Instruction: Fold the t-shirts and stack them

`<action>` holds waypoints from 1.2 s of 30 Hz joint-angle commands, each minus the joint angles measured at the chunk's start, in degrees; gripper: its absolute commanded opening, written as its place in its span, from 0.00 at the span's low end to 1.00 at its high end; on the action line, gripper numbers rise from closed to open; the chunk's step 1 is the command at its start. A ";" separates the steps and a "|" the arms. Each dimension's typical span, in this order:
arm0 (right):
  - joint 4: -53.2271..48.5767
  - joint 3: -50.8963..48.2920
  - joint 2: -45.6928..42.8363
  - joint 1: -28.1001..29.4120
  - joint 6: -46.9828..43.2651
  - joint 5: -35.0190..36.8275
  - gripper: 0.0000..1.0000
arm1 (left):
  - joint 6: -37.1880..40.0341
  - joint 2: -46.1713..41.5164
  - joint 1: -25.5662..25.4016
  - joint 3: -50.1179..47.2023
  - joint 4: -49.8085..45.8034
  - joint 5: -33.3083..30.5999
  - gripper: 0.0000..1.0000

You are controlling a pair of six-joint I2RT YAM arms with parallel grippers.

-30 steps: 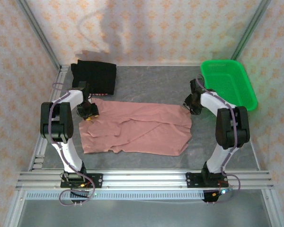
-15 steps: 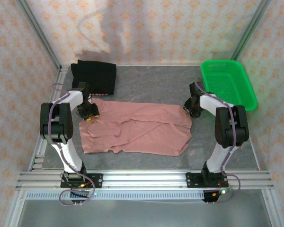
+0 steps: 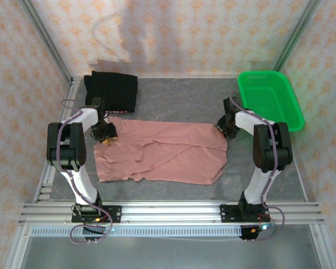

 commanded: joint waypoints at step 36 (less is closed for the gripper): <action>-4.70 3.99 1.29 -3.80 -3.95 -1.07 0.24 | 1.61 -0.20 0.19 -1.52 -0.39 -0.49 0.37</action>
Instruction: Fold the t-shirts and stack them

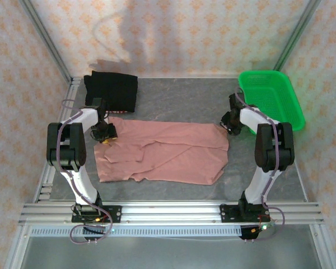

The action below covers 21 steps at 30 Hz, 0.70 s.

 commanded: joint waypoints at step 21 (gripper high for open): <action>-0.77 1.45 3.46 -0.85 1.55 4.49 0.12 | 1.48 0.09 0.19 -1.53 -0.39 -0.49 0.36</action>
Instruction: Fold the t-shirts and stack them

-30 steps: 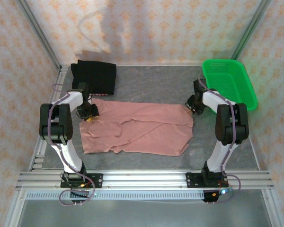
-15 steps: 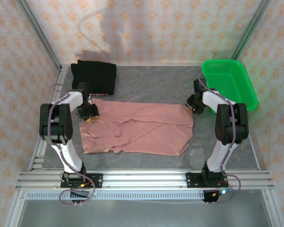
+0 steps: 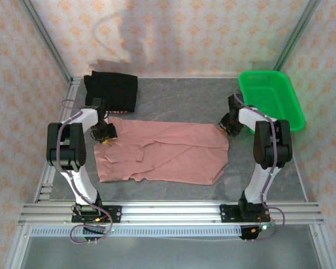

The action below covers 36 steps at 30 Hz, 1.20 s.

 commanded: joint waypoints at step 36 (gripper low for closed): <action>-6.12 5.72 -0.12 -0.83 -1.97 5.54 0.00 | 1.58 0.44 0.24 -1.55 -0.91 -1.81 0.35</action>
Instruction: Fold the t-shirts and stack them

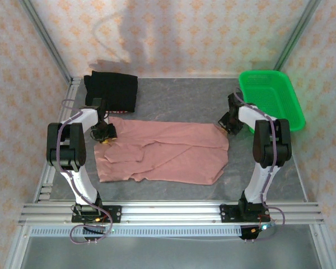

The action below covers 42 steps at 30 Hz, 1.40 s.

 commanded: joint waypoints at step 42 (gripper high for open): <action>-11.84 11.70 -2.10 -9.47 -13.53 6.14 0.01 | 3.83 2.57 0.11 -2.14 -2.84 -9.32 0.28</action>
